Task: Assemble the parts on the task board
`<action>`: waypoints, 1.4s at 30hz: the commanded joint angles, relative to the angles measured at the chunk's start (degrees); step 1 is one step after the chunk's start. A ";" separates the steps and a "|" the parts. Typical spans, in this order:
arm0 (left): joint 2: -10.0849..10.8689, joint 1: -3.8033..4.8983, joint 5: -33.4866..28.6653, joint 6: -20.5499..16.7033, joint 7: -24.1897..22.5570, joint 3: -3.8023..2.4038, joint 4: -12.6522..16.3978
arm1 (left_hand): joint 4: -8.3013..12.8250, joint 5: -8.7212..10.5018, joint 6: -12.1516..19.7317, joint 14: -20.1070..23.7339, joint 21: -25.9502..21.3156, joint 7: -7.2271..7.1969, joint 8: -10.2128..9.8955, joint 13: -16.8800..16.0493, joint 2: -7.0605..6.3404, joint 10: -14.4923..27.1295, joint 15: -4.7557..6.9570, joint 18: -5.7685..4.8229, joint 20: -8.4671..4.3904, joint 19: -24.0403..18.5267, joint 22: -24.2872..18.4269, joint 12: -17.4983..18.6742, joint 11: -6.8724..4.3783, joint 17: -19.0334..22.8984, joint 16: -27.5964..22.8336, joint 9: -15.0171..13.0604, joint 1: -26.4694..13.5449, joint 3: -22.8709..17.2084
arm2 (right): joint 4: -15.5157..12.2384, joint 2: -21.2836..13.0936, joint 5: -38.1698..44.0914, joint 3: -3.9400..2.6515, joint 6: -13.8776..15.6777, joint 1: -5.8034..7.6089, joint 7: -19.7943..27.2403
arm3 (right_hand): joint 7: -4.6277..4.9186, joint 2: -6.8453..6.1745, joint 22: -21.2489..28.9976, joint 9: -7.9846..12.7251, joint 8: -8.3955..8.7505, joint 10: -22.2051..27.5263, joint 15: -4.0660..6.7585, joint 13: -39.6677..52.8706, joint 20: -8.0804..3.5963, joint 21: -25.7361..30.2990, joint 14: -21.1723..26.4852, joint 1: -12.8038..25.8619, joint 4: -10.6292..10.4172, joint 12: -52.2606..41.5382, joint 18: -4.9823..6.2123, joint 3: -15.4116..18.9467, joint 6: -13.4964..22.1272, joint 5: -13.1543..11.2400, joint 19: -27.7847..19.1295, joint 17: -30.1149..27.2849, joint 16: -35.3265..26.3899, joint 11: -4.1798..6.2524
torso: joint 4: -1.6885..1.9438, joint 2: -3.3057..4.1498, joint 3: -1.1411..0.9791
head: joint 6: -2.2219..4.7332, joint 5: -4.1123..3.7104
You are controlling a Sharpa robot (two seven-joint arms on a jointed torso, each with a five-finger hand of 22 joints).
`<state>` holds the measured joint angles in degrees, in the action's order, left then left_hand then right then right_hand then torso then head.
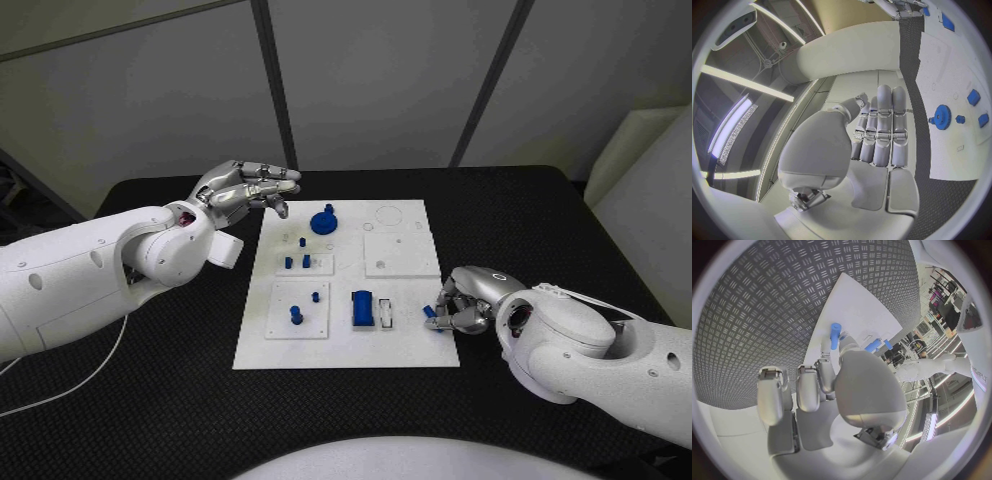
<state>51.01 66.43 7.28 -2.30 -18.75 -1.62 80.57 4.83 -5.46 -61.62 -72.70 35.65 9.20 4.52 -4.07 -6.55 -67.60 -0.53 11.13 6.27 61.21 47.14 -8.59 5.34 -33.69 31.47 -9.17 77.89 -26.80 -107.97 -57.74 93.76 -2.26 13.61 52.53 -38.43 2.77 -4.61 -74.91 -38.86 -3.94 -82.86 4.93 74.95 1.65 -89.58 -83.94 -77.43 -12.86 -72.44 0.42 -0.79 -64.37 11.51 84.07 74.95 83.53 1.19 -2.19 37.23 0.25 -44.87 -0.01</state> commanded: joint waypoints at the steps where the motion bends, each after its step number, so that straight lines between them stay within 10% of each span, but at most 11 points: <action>1: 0.10 0.06 -0.24 0.48 -0.26 -0.04 0.17 | -0.03 0.25 0.33 -0.27 -0.39 0.03 -0.19 0.05 0.60 0.48 -0.04 -0.64 0.18 0.09 -0.07 0.14 0.02 0.06 -0.18 0.06 -0.15 0.45 | 0.79 0.59 3.34 0.64 -5.46 -0.68 -2.19 | -0.22 1.08 -14.99 2.46 0.05 0.02 0.42 2.75 -0.51 -0.22 -3.77 -2.37 1.50 0.24 -0.38 -0.84 -0.18 2.21 5.86 4.47 0.04 0.50 | 0.03 0.03 0.03 | 0.08 -0.02; 9: 0.32 0.06 -0.24 0.43 -0.22 -0.04 0.47 | -0.03 0.25 0.33 -0.27 -0.39 0.03 -0.19 0.05 0.60 0.48 -0.04 -0.64 0.18 0.09 -0.07 0.14 0.02 0.06 -0.18 0.06 -0.15 0.45 | 0.86 1.60 4.56 0.67 -4.05 -0.71 -2.45 | -0.25 2.01 -15.05 2.61 0.20 0.11 0.52 2.79 -0.70 -0.32 -3.78 -4.65 4.14 0.32 -0.40 -2.50 -0.28 8.98 5.90 4.54 0.01 0.58 | 0.09 0.06 -0.01 | 0.14 0.09; 15: 0.64 0.06 -0.24 0.32 -0.20 -0.04 0.76 | -0.06 0.24 0.29 -0.29 -0.53 0.01 -0.21 0.04 0.65 0.46 -0.04 -0.64 0.19 0.15 -0.17 0.12 0.00 0.05 -0.25 0.07 -0.19 0.52 | -0.62 0.89 -0.73 0.65 2.77 -0.69 -2.45 | -0.27 2.12 -15.09 2.66 0.23 -0.12 0.54 3.08 -0.70 -0.42 -3.80 -3.57 4.59 -0.06 -0.42 -3.21 -0.17 13.52 5.93 4.62 0.01 0.61 | -0.10 -0.01 0.04 | 0.16 0.34; 29: 0.56 0.06 -0.24 0.38 -0.22 -0.04 0.70 | -0.06 0.24 0.29 -0.29 -0.53 0.01 -0.21 0.04 0.65 0.46 -0.04 -0.64 0.19 0.15 -0.17 0.12 0.00 0.05 -0.25 0.07 -0.19 0.52 | -3.23 0.49 -12.49 0.54 15.22 -0.59 1.08 | -0.32 2.62 -15.09 2.66 0.18 -0.40 0.55 3.34 -0.71 -0.42 -3.82 -2.39 4.29 -0.45 -0.42 -3.68 -0.15 14.71 5.93 4.65 0.01 0.64 | 0.00 -0.05 0.05 | 0.30 0.37; 42: 0.38 0.05 -0.24 0.44 -0.27 -0.03 0.70 | -0.06 0.24 0.29 -0.29 -0.53 0.01 -0.21 0.04 0.65 0.46 -0.04 -0.64 0.19 0.15 -0.17 0.12 0.00 0.05 -0.25 0.07 -0.19 0.52 | -1.99 3.38 -16.75 0.48 18.33 -0.49 2.85 | -0.34 2.63 -15.09 2.64 0.17 -0.55 0.55 3.44 -0.71 -0.42 -3.85 -0.09 3.20 -0.59 -0.42 -3.58 -0.15 14.91 5.93 4.72 0.03 0.64 | 0.01 0.00 0.03 | 0.33 0.71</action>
<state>51.48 66.43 7.28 -2.31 -18.73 -1.61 81.15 4.67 -5.46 -61.62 -72.70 35.20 9.20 4.53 -4.07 -6.32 -67.60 -0.53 11.12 6.27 61.21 47.03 -8.59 5.34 -33.69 31.47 -9.18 77.66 -26.63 -110.02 -54.48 79.39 -1.75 29.75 51.93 -36.93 2.67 -1.74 -74.91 -36.14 -3.42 -83.13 5.12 75.04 1.23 -89.82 -84.16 -78.11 -9.36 -72.77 0.42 -4.39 -64.41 26.30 84.06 74.93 83.53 1.56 -2.20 37.17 0.28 -44.45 0.63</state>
